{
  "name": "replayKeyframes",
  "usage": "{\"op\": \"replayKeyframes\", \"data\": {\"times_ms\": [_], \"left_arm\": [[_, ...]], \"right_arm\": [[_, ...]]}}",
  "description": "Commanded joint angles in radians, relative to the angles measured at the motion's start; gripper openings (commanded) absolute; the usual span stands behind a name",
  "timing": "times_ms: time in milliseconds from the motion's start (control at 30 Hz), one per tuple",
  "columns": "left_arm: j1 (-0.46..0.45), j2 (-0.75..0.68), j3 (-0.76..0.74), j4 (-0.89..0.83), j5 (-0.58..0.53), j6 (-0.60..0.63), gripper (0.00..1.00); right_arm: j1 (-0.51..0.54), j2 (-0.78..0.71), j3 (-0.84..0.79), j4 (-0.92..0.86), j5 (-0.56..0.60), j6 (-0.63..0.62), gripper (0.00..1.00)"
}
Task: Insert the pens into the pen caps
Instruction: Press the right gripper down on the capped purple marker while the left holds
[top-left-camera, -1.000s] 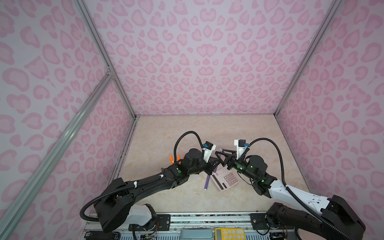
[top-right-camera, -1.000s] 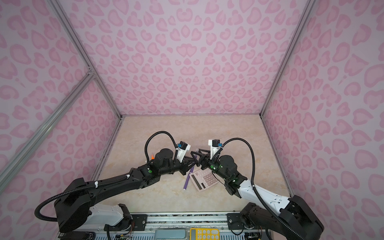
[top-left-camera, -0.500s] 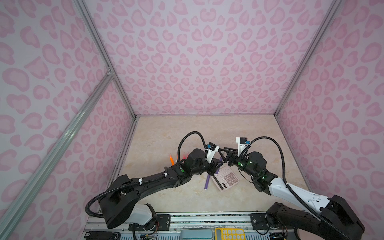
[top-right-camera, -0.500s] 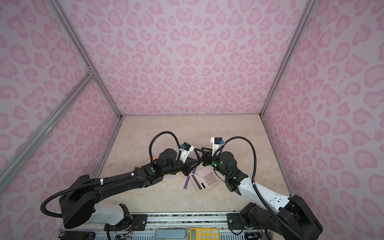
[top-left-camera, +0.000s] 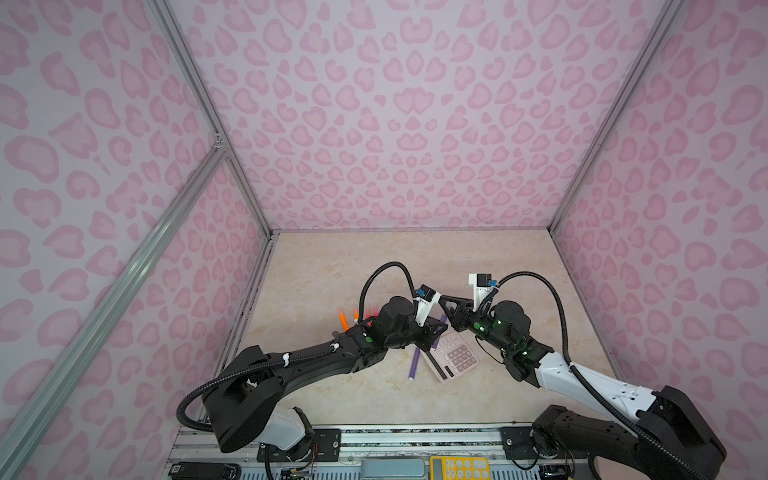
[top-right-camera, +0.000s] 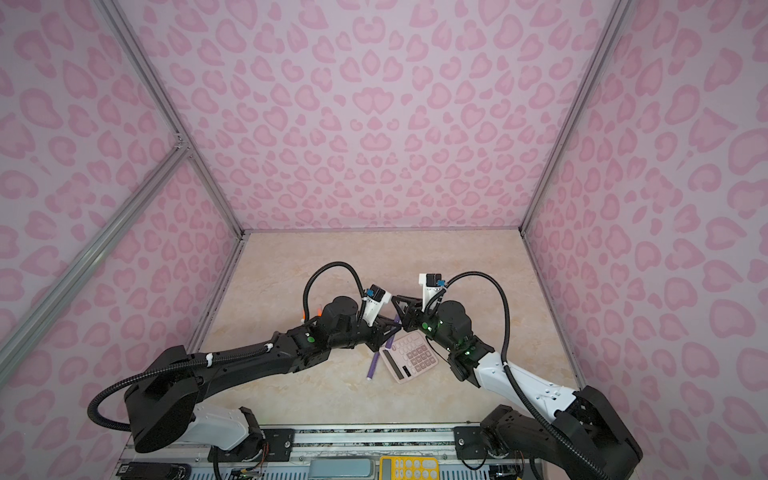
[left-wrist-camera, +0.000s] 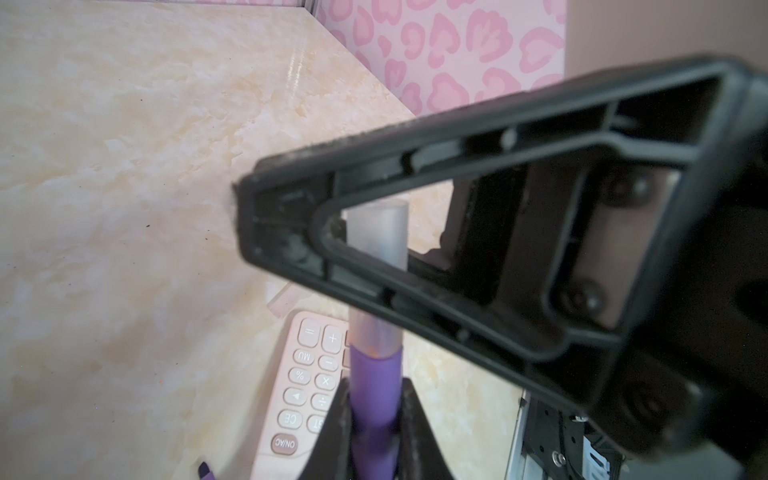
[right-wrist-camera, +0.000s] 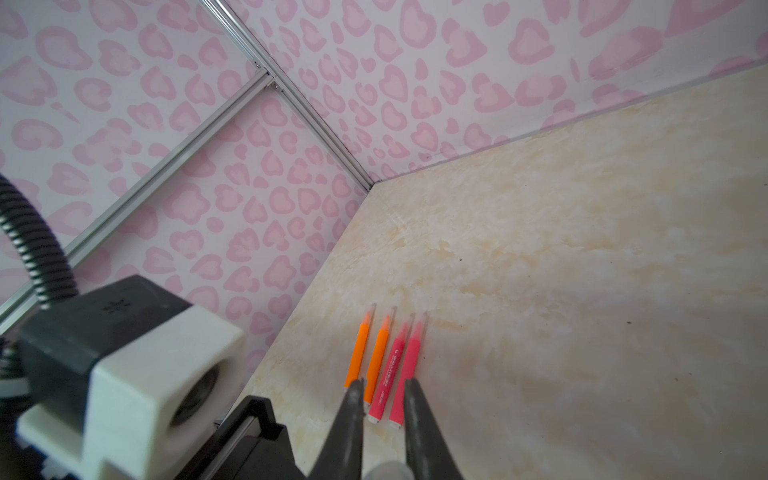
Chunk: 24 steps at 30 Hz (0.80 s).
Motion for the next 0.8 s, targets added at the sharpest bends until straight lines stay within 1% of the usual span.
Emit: {"op": "replayKeyframes", "data": {"times_ms": [0,67,200,367,533,767], "left_arm": [[-0.001,-0.003,0.011,0.007,-0.009,0.007,0.04],[-0.001,-0.011,0.007,0.004,-0.028,0.006,0.04],[-0.001,-0.031,0.0,-0.017,-0.099,-0.001,0.03],[0.005,-0.073,-0.02,-0.031,-0.189,-0.012,0.03],[0.041,-0.124,-0.059,-0.014,-0.197,-0.033,0.04],[0.069,-0.175,-0.096,0.006,-0.219,-0.046,0.04]], "right_arm": [[0.0,0.009,0.001,0.007,-0.01,-0.008,0.07],[0.001,0.013,0.003,0.002,-0.01,-0.008,0.0],[0.012,0.027,-0.002,0.002,-0.007,-0.008,0.0],[0.071,0.061,-0.008,0.02,0.04,-0.019,0.0],[0.111,0.106,-0.021,0.065,0.068,-0.008,0.0],[0.182,0.171,-0.029,0.15,0.103,0.013,0.0]]}}
